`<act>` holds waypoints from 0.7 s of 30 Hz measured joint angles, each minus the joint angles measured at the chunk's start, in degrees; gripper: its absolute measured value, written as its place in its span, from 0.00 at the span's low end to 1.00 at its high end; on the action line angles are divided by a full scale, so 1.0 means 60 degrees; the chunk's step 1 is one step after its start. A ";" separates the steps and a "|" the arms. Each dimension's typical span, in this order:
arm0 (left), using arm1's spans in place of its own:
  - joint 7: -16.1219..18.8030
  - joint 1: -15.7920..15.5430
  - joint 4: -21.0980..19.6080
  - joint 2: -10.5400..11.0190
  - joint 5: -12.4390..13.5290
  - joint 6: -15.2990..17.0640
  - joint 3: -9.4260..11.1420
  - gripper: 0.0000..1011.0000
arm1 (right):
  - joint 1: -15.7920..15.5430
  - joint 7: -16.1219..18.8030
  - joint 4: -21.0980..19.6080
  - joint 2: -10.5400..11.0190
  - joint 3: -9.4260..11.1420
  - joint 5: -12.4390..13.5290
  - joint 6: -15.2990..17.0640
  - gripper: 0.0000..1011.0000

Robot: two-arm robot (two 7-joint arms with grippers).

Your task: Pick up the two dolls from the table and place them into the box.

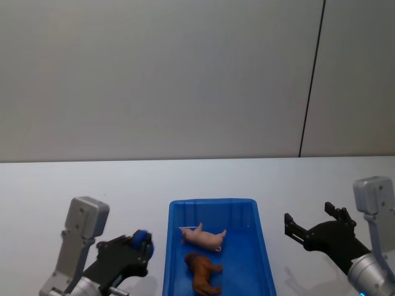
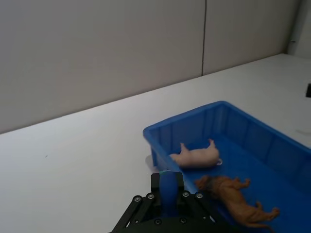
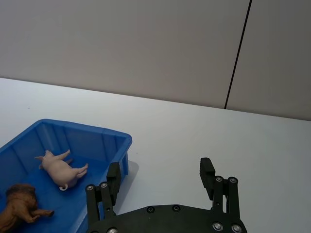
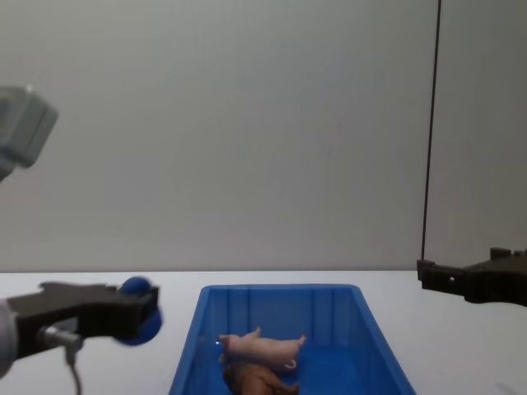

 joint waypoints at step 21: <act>-0.2746 -0.1680 0.1064 -0.1281 0.1006 -0.0490 0.0455 0.48 | 0.0000 0.0000 0.0000 -0.0001 0.0000 0.0000 0.0000 0.99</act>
